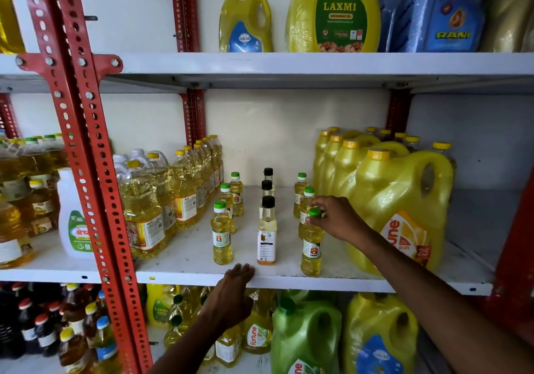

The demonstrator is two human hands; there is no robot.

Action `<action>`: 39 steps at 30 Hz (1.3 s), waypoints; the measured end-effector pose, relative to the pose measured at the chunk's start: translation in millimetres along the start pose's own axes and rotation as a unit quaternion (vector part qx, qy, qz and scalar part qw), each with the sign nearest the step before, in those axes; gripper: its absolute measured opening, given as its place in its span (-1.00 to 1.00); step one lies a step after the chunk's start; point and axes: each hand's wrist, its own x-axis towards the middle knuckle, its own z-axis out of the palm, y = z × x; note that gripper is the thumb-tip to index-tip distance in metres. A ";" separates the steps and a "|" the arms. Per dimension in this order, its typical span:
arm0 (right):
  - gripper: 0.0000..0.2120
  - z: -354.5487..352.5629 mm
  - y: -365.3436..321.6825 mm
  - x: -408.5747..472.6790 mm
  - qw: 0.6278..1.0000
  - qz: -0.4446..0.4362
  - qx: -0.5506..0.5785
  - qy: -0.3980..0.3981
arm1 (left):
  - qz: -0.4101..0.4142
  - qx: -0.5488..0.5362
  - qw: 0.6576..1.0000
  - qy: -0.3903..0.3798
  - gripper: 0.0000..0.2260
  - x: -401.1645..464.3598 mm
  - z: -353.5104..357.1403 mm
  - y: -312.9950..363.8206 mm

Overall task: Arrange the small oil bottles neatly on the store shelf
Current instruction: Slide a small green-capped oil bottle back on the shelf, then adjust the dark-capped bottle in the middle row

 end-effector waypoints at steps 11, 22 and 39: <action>-0.52 33.4 -54.8 36.9 0.988 -0.125 -0.069 -0.057 | -0.007 0.004 1.000 -0.001 -0.38 -5.4 -7.6 -18.7; -0.68 55.0 -65.7 64.4 0.995 -0.086 -0.024 -0.039 | -0.017 -0.030 0.999 0.001 -0.34 -1.6 -2.3 -23.7; -0.68 51.0 -86.4 44.6 0.992 -0.108 -0.019 -0.055 | -0.008 -0.036 0.999 0.009 -0.35 -6.2 -5.6 -21.9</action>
